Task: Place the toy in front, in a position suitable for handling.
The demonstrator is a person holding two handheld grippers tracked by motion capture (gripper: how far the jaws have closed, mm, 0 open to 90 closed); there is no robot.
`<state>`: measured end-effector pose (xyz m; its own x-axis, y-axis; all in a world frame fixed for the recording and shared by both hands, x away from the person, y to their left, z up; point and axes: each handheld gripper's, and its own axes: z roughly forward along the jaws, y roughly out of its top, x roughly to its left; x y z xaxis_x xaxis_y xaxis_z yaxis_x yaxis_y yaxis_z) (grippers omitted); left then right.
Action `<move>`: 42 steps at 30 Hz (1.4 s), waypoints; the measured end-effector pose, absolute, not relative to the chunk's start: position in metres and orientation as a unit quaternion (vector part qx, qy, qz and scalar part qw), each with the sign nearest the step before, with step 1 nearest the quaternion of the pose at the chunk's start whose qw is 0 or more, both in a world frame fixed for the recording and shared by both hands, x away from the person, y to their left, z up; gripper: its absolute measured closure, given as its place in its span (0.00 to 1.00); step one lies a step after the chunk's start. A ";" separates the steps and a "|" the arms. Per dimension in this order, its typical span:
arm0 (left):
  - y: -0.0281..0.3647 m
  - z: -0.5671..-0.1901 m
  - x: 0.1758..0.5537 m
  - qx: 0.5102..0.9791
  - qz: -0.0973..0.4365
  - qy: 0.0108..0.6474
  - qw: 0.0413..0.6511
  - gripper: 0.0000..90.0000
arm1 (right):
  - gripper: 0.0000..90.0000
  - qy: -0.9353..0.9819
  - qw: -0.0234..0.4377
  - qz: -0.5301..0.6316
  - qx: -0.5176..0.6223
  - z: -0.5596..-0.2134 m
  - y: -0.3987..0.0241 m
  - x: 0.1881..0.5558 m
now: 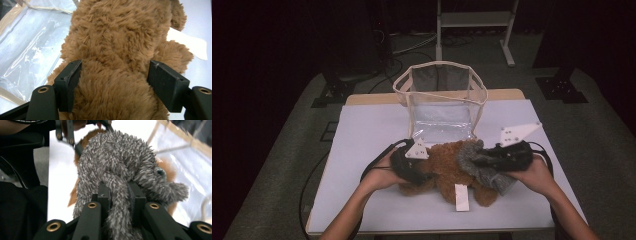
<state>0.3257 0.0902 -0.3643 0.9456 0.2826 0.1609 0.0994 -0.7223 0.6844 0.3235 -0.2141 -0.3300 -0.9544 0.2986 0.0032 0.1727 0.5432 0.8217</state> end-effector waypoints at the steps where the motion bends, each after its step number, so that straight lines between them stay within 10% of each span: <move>1: 0.090 -0.364 0.325 0.919 0.128 0.103 0.358 0.32 | 0.83 0.882 0.067 0.450 0.121 -0.323 -0.198 0.334; 26: 0.122 -0.370 0.331 0.896 0.125 0.124 0.407 0.16 | 0.84 0.878 0.020 0.451 0.159 -0.359 -0.210 0.352; 33: 0.124 -0.381 0.333 0.895 0.112 0.116 0.416 0.36 | 0.84 0.880 0.034 0.449 0.153 -0.345 -0.212 0.346; 42: 0.117 -0.381 0.329 0.895 0.120 0.091 0.420 0.39 | 0.84 0.900 0.036 0.423 0.095 -0.324 -0.152 0.360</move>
<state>0.3291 0.1173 -0.3809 0.9547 0.2636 0.1380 0.0622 -0.6303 0.7739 0.3600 -0.1519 -0.3238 -0.9794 0.2011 0.0164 0.1409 0.6234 0.7691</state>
